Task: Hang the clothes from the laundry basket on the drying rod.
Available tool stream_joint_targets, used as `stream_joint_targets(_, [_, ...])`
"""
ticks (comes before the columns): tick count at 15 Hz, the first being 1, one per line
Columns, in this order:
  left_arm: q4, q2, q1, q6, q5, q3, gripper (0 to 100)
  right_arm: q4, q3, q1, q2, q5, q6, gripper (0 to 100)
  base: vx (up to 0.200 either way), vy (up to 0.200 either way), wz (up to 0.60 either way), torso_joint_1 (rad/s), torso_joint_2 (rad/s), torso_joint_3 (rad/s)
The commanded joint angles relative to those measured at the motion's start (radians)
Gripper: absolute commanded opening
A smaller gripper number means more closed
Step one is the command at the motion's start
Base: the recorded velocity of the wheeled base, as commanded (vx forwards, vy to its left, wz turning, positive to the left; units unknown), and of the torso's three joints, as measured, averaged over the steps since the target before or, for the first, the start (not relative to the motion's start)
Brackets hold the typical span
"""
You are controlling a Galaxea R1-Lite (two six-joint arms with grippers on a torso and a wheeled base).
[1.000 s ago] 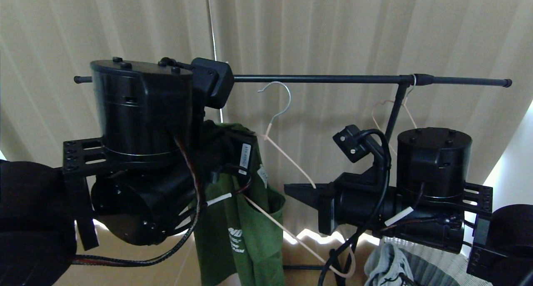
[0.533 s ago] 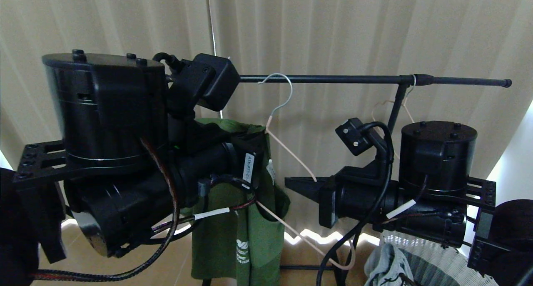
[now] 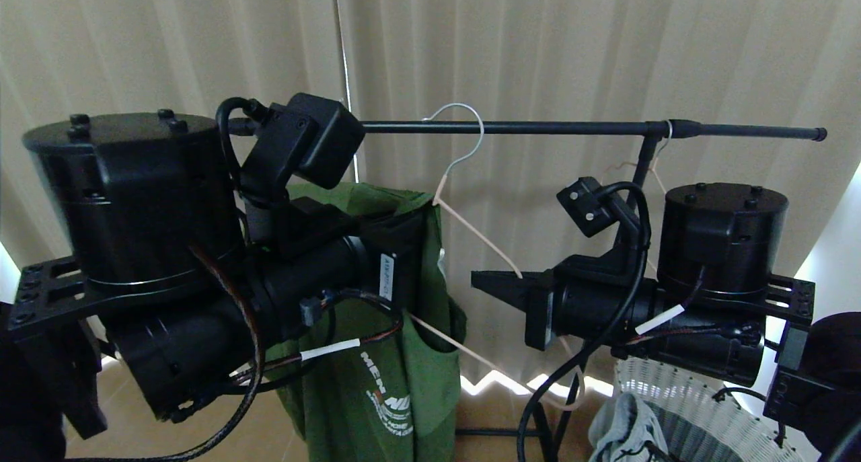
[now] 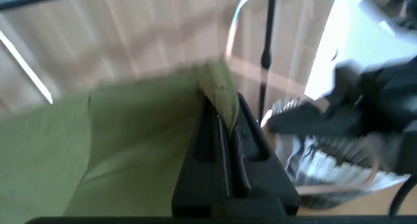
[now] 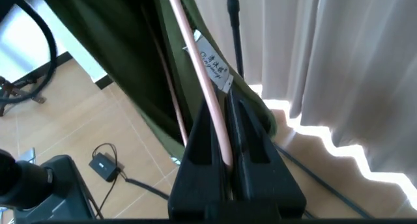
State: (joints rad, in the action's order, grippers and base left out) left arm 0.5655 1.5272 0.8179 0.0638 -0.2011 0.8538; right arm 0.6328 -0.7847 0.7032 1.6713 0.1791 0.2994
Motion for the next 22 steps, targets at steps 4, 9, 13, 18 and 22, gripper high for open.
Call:
stream_joint_targets(4, [0.001,-0.025,-0.008,0.001,0.003,-0.045,100,0.001,-0.022,-0.025,-0.007,0.0,0.0,0,0.0,0.0,0.0,0.0,0.0,0.0])
stream_joint_targets(9, [0.002,-0.15,-0.022,0.07,0.0,-0.18,100,0.001,0.035,-0.108,-0.064,0.0,-0.074,0,0.0,0.0,0.0,0.0,0.0,0.0])
stream_joint_targets(13, [0.002,-0.217,-0.163,0.128,0.0,-0.193,100,-0.012,0.107,-0.16,-0.157,0.002,-0.12,0,0.0,0.0,0.0,0.0,0.0,0.0])
stream_joint_targets(18, [0.028,-0.245,-0.302,0.131,0.163,-0.185,100,-0.013,0.156,-0.2,-0.171,0.002,-0.169,0,0.0,0.0,0.0,0.0,0.0,0.0])
stream_joint_targets(22, [0.068,-0.24,-0.396,0.275,0.381,-0.165,100,-0.027,0.157,-0.205,-0.182,0.003,-0.197,0,0.0,0.0,0.0,0.0,0.0,0.0])
